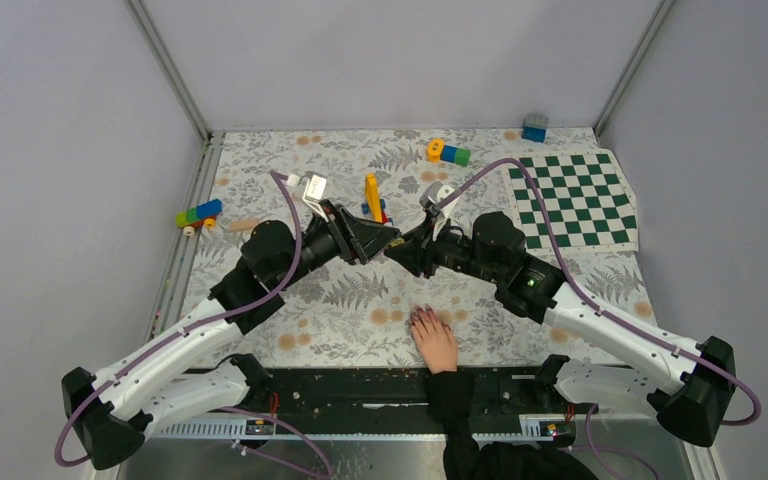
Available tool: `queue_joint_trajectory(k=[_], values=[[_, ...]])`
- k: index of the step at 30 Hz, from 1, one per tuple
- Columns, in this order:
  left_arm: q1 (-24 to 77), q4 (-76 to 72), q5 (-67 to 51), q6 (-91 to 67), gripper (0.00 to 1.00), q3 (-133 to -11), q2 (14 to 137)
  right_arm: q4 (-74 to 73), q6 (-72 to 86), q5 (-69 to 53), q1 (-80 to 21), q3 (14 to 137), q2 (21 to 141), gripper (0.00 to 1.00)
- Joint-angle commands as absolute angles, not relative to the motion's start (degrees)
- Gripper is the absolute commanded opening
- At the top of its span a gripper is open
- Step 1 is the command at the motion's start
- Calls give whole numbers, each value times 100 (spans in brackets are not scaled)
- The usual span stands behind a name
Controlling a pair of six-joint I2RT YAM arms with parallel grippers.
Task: Paint the nails
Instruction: Screw the nail polish bottle.
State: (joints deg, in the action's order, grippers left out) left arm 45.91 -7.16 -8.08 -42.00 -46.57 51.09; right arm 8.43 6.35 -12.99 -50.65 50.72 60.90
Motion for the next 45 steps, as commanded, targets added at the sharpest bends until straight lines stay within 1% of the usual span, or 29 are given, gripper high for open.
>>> queue_joint_trajectory(k=[1,5,9,18,23,31,34,39,45], values=[[4649,-794,-619,-4065,46,-4965,5174,958,547,-1222,-5148,5378,6083,0],[4673,-791,-613,-4037,41,-4973,5212,933,537,-1226,-5153,5392,6091,0],[4697,-703,-595,-4026,32,-5026,5270,908,536,-1207,-5166,5396,6076,0],[4711,-678,-716,-3986,1,-5009,5310,840,541,-1268,-5167,5446,6051,0],[4711,-1026,-1079,-3914,0,-4804,5195,686,583,-1498,-5159,5575,6051,0],[4711,-1809,-1862,-3929,0,-4465,4951,1089,934,-2102,-5119,5516,5872,0],[4711,-2137,-2293,-3850,0,-4328,4807,1368,1165,-2585,-5033,5475,5737,0],[4710,-2640,-3339,-3842,0,-4250,4738,2095,1740,-3852,-4849,5420,5612,0],[4711,-3603,-4643,-4341,0,-4238,4887,2860,2371,-4903,-4836,5473,5651,0]])
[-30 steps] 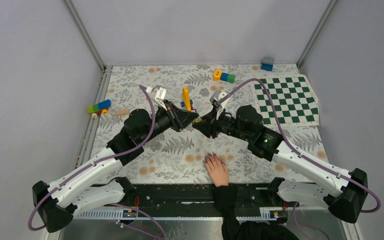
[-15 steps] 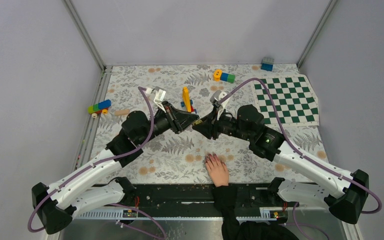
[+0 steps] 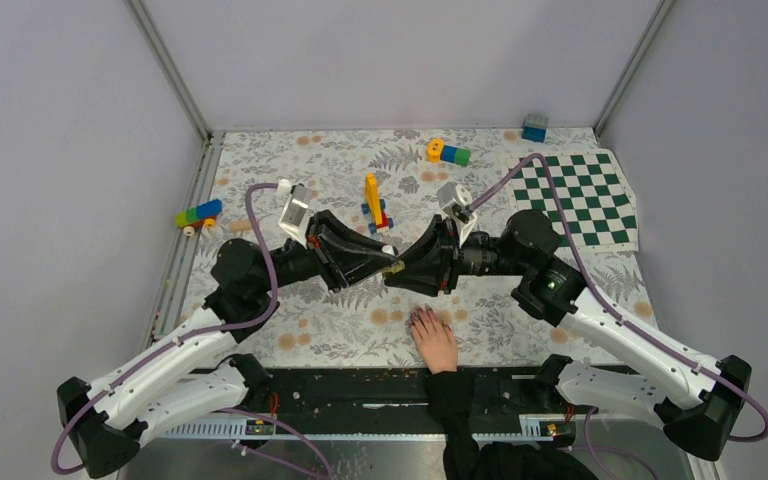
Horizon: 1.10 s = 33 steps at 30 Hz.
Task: Paint the nails
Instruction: Screw the nail polish bottle.
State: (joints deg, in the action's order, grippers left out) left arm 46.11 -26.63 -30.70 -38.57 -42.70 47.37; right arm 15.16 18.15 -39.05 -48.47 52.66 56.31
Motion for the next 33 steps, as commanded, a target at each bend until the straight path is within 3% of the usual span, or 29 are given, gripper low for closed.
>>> queue_joint_trajectory(k=[1,8,19,25,26,30,33], values=[[4711,-3763,-4822,-4434,0,-4258,4907,3030,2506,-5014,-4832,5459,5644,0],[4718,-4445,-5765,-4912,0,-4447,5010,4239,3548,-5682,-4821,5465,5748,0],[4760,-5579,-5917,-5505,0,-4386,5212,5710,4617,-5844,-4816,5379,6040,0],[4755,-5375,-5949,-5420,3,-4444,5247,5533,4485,-5773,-4816,5348,6136,0],[4763,-5256,-5913,-5353,14,-4455,5236,5384,4357,-5736,-4816,5344,6118,0],[4762,-4431,-5546,-4813,77,-4485,5082,4744,3818,-5610,-4816,5358,5995,0],[4755,-3731,-5307,-4232,98,-4568,4966,4348,3469,-5485,-4816,5300,5848,0]])
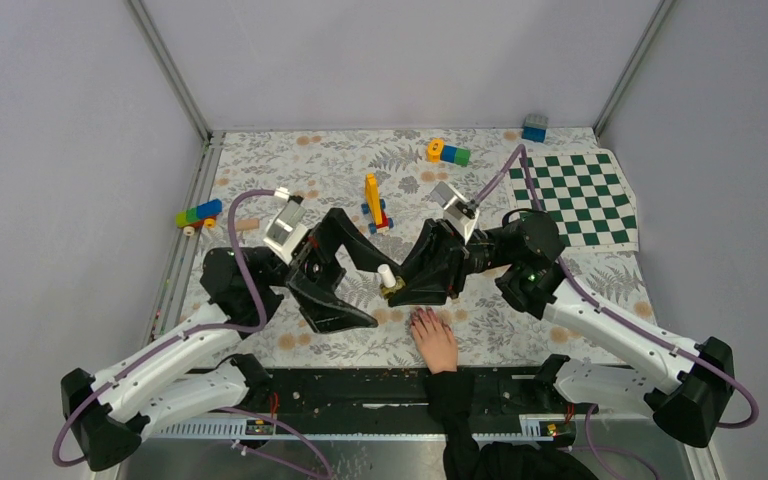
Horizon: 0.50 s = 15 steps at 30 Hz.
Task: Paint the nails
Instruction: Screw the nail polish bottle.
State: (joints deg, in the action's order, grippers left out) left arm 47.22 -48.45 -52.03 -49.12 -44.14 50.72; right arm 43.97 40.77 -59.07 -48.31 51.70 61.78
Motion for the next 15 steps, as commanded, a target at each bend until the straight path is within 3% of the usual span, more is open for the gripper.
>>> queue_joint_trajectory(k=[1,8,15], values=[[4755,-3460,-5251,-4036,99,-4623,4946,4222,3378,-5444,-4816,5285,5803,0],[4701,-1562,-4011,-2908,99,-4830,4619,2947,2422,-4974,-4818,5274,5429,0],[4402,-1166,-3294,-2810,99,-4764,4356,1890,1470,-3817,-4821,5184,5044,0]])
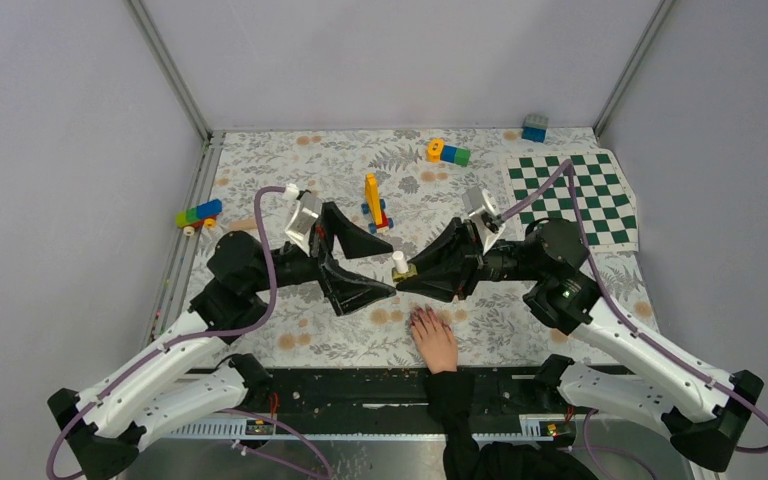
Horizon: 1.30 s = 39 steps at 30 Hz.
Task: Paint the nails
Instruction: Screw the nail polish bottle.
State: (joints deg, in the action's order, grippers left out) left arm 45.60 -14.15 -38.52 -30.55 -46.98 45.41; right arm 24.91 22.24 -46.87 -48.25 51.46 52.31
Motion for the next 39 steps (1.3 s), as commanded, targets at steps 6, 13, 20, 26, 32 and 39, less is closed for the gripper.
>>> queue_joint_trajectory(k=[6,13,20,26,32,39], values=[[4306,-1652,-2762,-3143,99,-4565,4308,1361,779,-2124,-4905,4962,5127,0],[4292,-2034,-1429,-3893,99,-4247,4362,1485,470,-659,-5174,4820,5503,0],[4297,-1276,-436,-4183,97,-4465,4714,1397,328,-34,-5370,4889,5803,0],[4296,-1068,-386,-4271,89,-4672,5056,1419,294,230,-5477,4919,5976,0],[4293,-1212,-439,-4329,71,-4677,5243,1273,152,394,-5534,5050,6094,0],[4302,-1119,-496,-4350,55,-4810,5467,1253,93,419,-5550,5081,6128,0]])
